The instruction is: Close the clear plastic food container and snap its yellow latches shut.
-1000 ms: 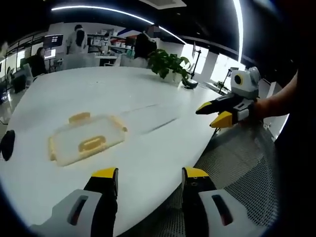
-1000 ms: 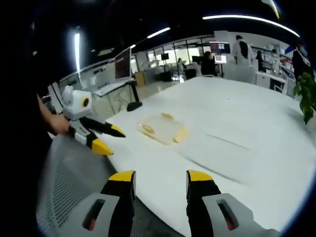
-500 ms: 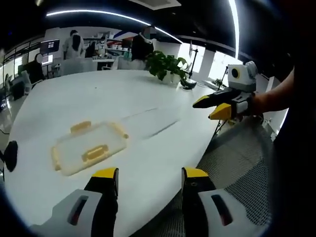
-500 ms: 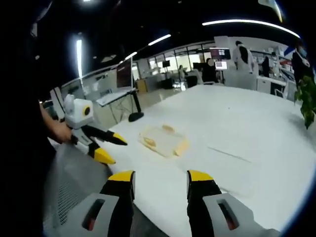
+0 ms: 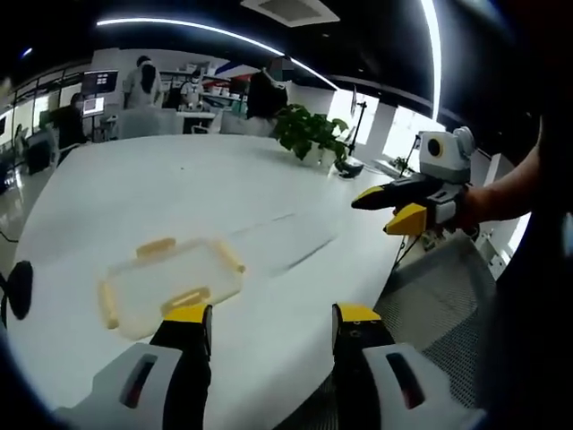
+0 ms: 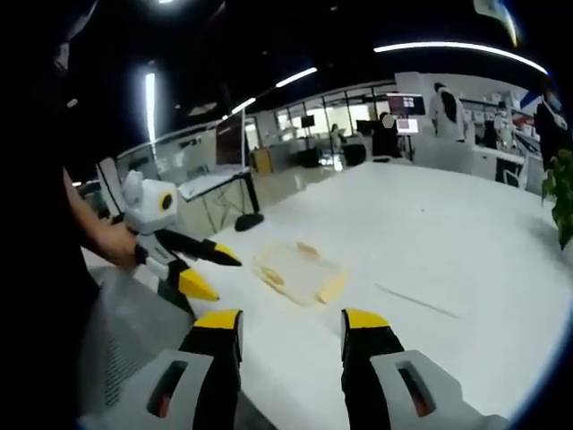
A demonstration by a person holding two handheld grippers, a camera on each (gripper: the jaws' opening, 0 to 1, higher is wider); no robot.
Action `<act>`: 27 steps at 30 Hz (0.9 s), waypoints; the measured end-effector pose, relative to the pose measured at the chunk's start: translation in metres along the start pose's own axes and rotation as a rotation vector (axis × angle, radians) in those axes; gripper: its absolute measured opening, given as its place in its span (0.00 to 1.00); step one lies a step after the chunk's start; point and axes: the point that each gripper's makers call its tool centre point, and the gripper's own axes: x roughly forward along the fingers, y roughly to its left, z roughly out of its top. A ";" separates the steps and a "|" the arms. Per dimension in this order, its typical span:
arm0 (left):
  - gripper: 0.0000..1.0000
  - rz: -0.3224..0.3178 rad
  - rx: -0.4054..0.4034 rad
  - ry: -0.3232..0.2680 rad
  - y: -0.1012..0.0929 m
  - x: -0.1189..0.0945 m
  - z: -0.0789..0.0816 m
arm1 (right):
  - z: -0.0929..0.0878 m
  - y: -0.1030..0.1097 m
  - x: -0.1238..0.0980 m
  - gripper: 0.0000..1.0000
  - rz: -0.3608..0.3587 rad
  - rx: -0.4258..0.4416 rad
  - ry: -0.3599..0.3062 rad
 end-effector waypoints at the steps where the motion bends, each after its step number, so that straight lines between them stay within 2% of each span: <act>1: 0.54 -0.004 -0.003 -0.001 0.000 0.001 0.000 | 0.001 0.000 0.000 0.44 0.001 0.003 -0.004; 13: 0.54 0.007 -0.011 -0.036 0.013 0.001 0.017 | 0.020 0.010 0.017 0.43 0.026 -0.023 -0.028; 27: 0.54 0.002 -0.005 -0.018 0.027 -0.001 0.014 | 0.029 0.006 0.038 0.42 0.029 -0.067 -0.012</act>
